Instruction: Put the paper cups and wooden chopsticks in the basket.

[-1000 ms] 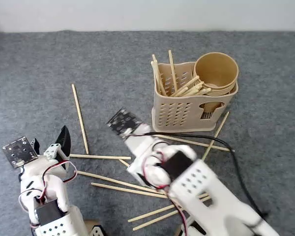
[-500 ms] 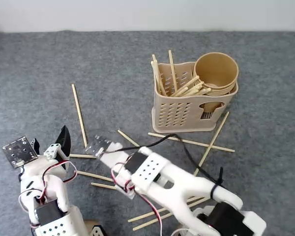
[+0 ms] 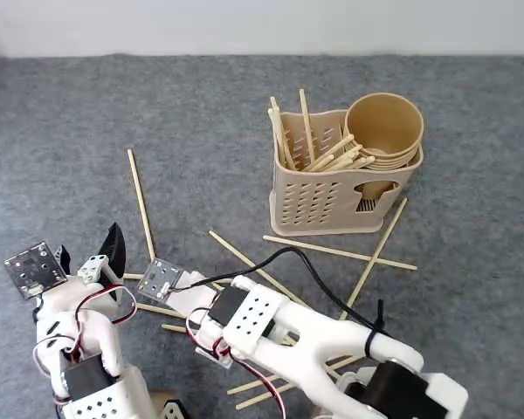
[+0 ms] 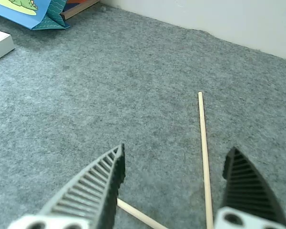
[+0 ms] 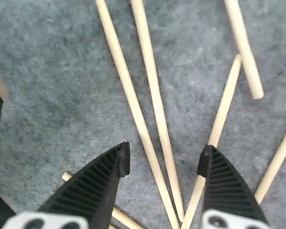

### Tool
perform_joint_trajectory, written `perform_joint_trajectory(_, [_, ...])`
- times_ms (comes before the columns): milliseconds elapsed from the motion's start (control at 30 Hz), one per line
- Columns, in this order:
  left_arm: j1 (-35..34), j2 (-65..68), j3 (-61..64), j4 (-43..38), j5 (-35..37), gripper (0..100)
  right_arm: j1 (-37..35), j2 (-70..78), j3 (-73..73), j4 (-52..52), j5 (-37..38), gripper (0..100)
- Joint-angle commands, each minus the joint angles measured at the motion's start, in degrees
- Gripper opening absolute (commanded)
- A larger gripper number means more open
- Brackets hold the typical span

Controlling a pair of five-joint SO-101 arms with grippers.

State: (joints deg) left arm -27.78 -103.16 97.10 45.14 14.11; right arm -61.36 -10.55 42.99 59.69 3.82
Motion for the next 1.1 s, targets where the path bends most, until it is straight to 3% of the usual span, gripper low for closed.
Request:
perform_joint_trajectory(0, [-0.1,-0.9,-0.7,0.4,-0.5,32,0.1,2.0,0.6,-3.6,-0.2,24.4])
perform_joint_trajectory(133, [-0.1,-0.9,-0.7,0.4,-0.5,32,0.1,8.4,0.4,-7.5,-0.1,22.0])
perform_joint_trajectory(400, [-0.1,-0.9,-0.7,0.4,-0.5,32,3.0,9.9,-0.6,-9.3,6.2,0.9])
perform_joint_trajectory(733, [-0.1,-0.9,-0.7,0.4,-0.5,32,12.1,2.2,-0.4,-3.6,10.1,0.8])
perform_joint_trajectory(1067, [-0.1,-0.9,-0.7,0.4,-0.5,32,19.2,-17.7,-0.7,3.3,10.4,0.8])
